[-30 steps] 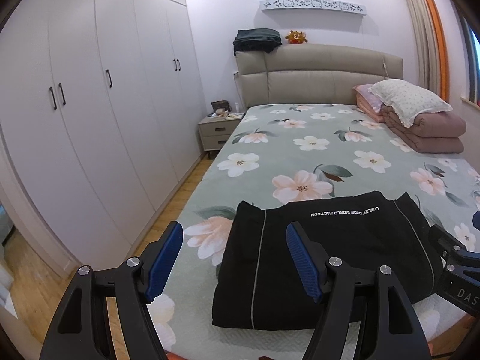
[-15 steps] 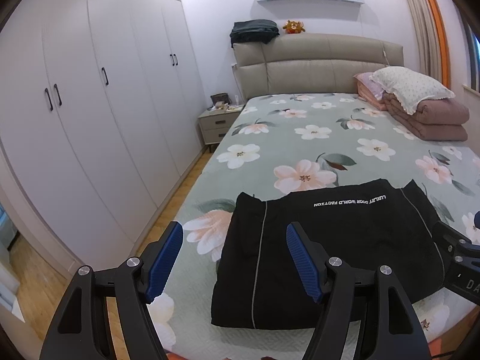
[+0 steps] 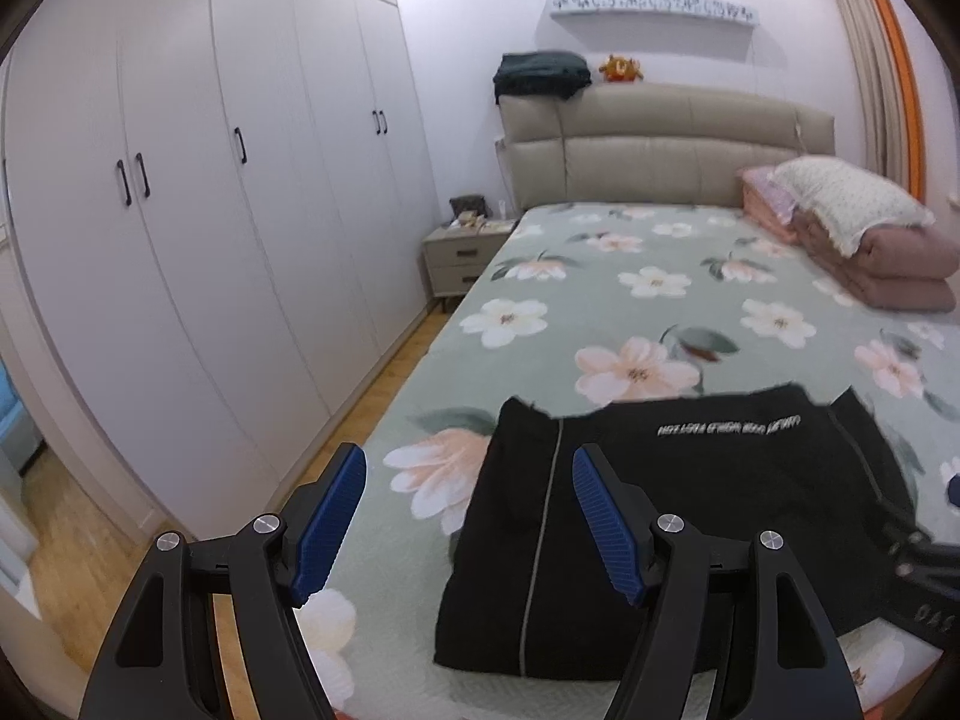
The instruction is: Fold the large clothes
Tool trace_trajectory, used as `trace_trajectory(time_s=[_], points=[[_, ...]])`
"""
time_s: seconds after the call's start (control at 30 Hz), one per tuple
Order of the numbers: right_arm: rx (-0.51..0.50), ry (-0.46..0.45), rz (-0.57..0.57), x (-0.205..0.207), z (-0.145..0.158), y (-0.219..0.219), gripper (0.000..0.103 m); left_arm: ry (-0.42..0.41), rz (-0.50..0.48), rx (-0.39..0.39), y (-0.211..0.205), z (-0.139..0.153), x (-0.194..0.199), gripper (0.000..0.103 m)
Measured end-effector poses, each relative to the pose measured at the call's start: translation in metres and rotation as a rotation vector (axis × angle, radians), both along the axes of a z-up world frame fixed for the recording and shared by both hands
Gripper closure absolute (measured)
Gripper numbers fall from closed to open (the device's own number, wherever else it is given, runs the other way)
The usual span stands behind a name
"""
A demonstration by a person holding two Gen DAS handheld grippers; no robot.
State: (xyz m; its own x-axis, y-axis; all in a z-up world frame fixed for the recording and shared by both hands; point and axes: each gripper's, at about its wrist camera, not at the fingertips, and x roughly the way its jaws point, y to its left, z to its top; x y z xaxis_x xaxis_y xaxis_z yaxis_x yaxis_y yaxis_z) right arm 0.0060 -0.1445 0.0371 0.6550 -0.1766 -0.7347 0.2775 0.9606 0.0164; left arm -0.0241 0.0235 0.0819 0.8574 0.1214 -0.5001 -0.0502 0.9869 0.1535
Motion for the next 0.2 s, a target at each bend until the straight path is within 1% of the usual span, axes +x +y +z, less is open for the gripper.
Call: trace_trajectory(time_s=[0.1, 0.2], points=[[0.004, 0.004, 0.002, 0.003, -0.0032, 0.0003, 0.006, -0.052, 0.007, -0.021, 0.0038, 0.0048, -0.0054, 0.03], [0.002, 0.006, 0.001, 0.0042, -0.0047, -0.0004, 0.006, -0.053, -0.007, 0.004, 0.0027, 0.0034, -0.0041, 0.03]])
